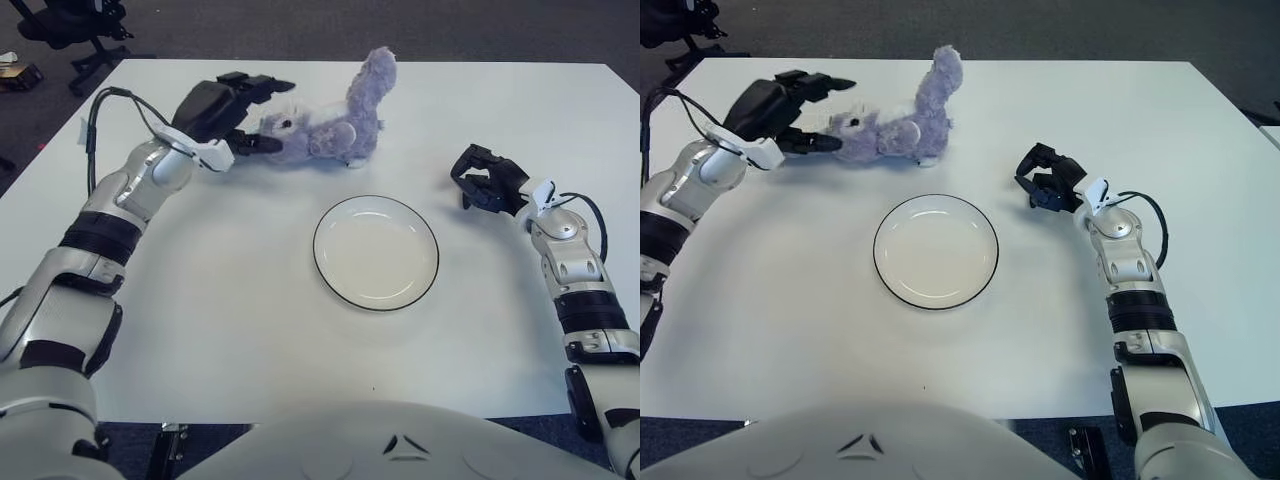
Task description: Put the doll into the plate.
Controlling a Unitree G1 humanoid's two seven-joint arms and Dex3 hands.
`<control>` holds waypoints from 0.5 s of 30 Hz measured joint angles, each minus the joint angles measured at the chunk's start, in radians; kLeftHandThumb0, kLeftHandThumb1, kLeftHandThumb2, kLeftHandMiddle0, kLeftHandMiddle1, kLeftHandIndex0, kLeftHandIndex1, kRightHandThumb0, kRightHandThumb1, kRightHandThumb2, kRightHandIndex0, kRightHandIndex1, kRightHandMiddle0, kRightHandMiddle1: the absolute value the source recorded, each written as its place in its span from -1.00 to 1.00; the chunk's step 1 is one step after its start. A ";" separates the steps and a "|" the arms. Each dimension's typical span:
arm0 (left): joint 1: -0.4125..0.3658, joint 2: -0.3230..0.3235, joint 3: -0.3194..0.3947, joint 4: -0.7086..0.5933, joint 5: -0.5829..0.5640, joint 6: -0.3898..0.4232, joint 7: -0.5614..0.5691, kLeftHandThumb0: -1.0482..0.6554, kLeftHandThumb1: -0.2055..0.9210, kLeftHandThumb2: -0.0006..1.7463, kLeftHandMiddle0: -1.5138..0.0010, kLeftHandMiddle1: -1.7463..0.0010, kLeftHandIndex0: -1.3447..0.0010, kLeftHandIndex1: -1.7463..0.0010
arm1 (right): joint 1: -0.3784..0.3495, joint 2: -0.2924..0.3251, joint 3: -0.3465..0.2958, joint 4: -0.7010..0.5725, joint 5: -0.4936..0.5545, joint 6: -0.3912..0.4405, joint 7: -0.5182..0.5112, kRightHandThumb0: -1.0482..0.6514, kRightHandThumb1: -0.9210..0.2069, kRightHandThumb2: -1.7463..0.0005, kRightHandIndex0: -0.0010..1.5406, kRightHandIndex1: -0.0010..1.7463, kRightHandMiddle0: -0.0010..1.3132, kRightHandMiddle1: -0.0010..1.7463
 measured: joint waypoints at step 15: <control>-0.013 -0.018 0.116 -0.064 -0.075 0.115 -0.179 -0.57 0.90 -1.00 0.51 1.00 0.48 0.84 | -0.003 -0.003 0.008 0.001 -0.010 0.000 0.005 -0.18 -1.00 0.45 -0.05 0.66 -0.64 0.94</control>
